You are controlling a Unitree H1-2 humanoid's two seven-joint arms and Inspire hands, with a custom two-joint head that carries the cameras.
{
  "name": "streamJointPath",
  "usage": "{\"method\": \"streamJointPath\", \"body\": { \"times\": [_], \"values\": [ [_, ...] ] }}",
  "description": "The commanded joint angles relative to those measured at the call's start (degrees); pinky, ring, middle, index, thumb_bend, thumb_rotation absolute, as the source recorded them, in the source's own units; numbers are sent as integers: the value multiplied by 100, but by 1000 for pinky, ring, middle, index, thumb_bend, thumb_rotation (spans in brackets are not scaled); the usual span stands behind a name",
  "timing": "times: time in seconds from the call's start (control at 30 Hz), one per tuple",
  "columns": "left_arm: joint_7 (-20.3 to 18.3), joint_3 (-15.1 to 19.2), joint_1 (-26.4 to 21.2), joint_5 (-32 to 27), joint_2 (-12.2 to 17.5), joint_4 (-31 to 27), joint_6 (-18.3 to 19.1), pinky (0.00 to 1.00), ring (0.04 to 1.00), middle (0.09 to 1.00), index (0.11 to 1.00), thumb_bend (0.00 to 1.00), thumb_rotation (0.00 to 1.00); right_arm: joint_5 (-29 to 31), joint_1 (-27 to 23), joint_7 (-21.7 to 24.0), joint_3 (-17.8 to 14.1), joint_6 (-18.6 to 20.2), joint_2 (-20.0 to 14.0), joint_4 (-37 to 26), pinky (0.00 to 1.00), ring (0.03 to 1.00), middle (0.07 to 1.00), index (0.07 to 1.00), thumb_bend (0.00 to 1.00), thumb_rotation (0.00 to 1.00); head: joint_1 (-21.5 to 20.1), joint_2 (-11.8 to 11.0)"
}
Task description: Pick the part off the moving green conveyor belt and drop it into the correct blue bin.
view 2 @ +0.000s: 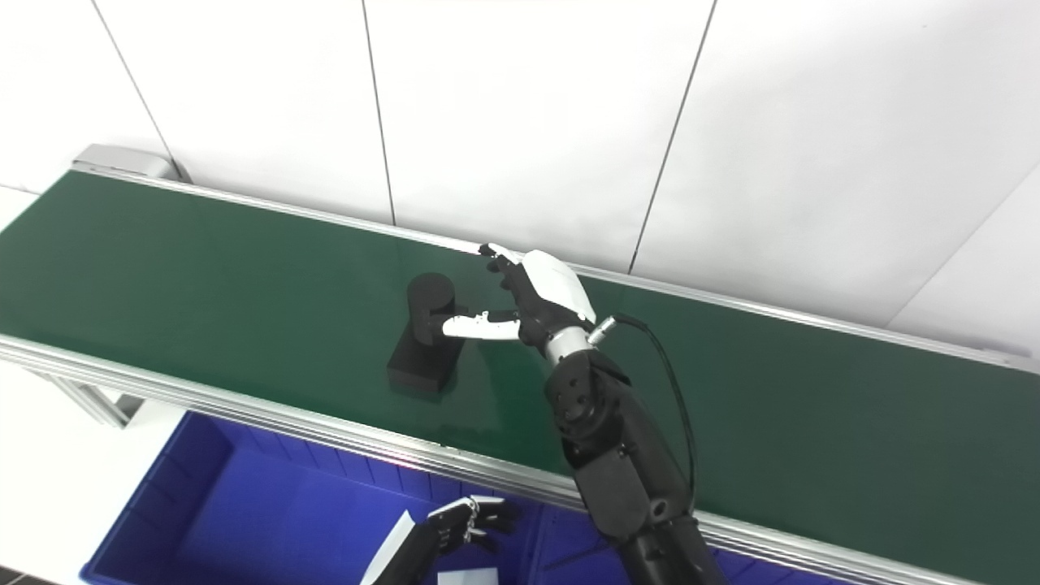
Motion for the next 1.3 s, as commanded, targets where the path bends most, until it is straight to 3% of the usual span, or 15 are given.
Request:
{"method": "streamJointPath", "body": {
  "times": [0.0, 0.47, 0.63, 0.67, 0.73, 0.77, 0.83, 1.03, 1.2, 1.27],
  "values": [
    [197, -102, -68, 78, 34, -139, -262, 605, 708, 753, 716, 890, 75, 48, -346, -199, 32, -330, 132, 60, 690, 807, 865, 910, 859, 577, 2, 5],
    [576, -456, -172, 49, 187, -124, -262, 627, 718, 761, 701, 909, 92, 129, -643, -398, 307, -530, 314, 1088, 740, 844, 890, 906, 859, 501, -2, 105],
    [652, -486, -167, 124, 214, -178, -262, 643, 719, 763, 698, 904, 84, 134, -600, -464, 428, -602, 380, 1181, 700, 827, 888, 893, 816, 378, 7, 148],
    [664, -493, -172, 143, 229, -188, -262, 642, 718, 762, 700, 897, 92, 133, -569, -544, 438, -668, 391, 1205, 679, 808, 875, 881, 778, 313, 1, 156],
    [714, -514, -188, 201, 264, -194, -262, 642, 720, 766, 702, 892, 113, 122, -499, -773, 446, -855, 399, 1251, 573, 675, 762, 815, 667, 89, -22, 176],
    [719, -519, -189, 202, 277, -201, -262, 641, 722, 767, 702, 889, 119, 126, -449, -894, 432, -948, 393, 1248, 515, 600, 630, 776, 609, 45, -24, 178],
    [723, -527, -189, 185, 301, -219, -262, 640, 722, 769, 711, 884, 108, 137, -384, -1066, 407, -1061, 391, 1237, 397, 468, 462, 558, 522, 4, -39, 190],
    [655, -522, -194, -87, 339, -260, -260, 626, 718, 753, 724, 879, 54, 144, -98, -1799, 246, -1503, 336, 974, 422, 479, 512, 478, 513, 0, -114, 231],
    [623, -480, -195, -164, 376, -300, -260, 628, 735, 771, 730, 870, 52, 83, 117, -1859, 178, -1391, 197, 444, 451, 491, 519, 477, 512, 0, -191, 301],
    [596, -456, -181, -223, 372, -331, -259, 623, 730, 771, 728, 868, 51, 56, 214, -1854, 123, -1278, 154, 192, 394, 450, 490, 485, 515, 0, -213, 319]
  ]
}}
